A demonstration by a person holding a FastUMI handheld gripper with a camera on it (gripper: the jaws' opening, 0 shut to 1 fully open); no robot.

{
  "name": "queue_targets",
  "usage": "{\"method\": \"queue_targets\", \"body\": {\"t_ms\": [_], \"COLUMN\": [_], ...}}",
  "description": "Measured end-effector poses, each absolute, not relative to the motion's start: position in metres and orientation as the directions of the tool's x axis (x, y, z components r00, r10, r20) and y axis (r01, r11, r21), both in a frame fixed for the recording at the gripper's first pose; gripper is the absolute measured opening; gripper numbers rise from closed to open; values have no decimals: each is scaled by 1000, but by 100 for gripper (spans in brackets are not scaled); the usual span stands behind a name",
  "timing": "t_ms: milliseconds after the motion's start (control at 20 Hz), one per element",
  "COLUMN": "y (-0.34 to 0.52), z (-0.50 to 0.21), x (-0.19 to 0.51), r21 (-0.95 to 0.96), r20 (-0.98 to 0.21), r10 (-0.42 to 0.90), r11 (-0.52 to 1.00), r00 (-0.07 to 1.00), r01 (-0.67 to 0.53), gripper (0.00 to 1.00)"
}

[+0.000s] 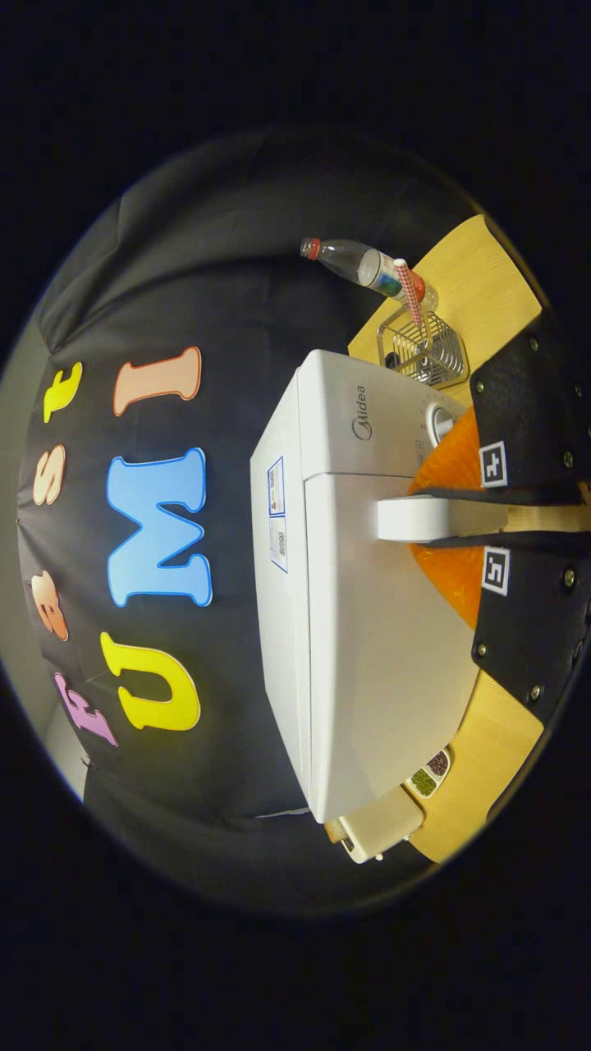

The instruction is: Open the microwave, put the food inside, and close the microwave door.

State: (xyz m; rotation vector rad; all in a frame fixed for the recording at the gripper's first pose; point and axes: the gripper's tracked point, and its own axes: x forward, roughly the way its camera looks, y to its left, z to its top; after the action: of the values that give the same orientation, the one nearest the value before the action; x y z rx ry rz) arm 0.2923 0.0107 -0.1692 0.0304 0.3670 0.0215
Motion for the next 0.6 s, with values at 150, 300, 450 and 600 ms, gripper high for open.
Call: {"method": "queue_targets", "body": {"t_ms": [150,300,450,600], "y": [14,22,34,47], "z": [-167,-169,-168,-167], "x": [264,238,212,183], "r21": [-11,12,37,42], "r20": [-359,-370,-400,-410], "r10": [16,11,37,69], "r11": [1000,1000,999,997], "r00": [933,929,916,910], "r01": [-22,-7,-24,-57], "gripper": [12,12,15,22]}}
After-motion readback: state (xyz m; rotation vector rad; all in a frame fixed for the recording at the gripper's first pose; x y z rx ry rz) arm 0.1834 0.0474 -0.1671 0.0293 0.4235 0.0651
